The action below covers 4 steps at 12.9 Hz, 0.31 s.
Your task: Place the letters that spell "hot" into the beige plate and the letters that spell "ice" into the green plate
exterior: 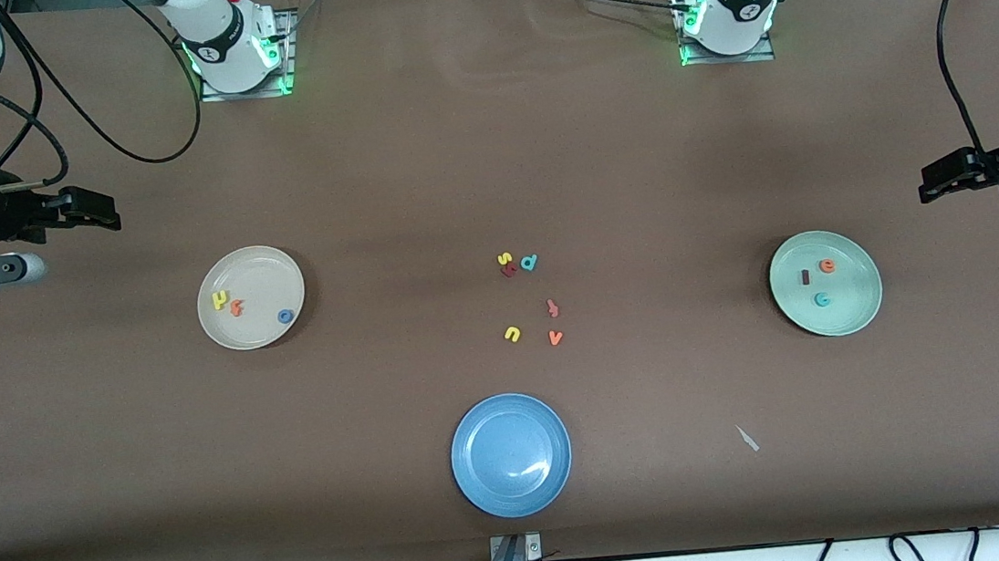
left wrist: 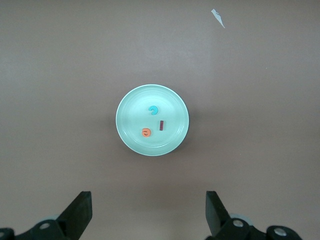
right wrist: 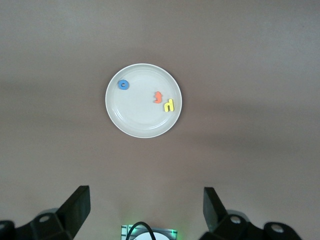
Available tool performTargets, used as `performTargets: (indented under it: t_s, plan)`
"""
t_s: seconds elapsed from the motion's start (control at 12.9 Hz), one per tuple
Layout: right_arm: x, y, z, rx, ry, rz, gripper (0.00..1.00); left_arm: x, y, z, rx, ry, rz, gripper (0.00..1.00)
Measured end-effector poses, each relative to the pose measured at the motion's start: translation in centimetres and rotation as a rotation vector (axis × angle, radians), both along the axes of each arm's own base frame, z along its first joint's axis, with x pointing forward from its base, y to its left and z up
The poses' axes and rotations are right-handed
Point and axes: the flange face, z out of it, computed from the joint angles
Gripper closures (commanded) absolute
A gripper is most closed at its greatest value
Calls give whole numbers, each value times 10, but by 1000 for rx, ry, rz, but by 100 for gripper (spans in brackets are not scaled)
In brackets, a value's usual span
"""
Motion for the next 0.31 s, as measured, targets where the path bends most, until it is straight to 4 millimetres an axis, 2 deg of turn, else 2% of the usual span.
performTargets:
  t_s: [0.31]
  plan:
    - [0,0,0,0,0,0,0,0,-1,0,-4,0,-1,0]
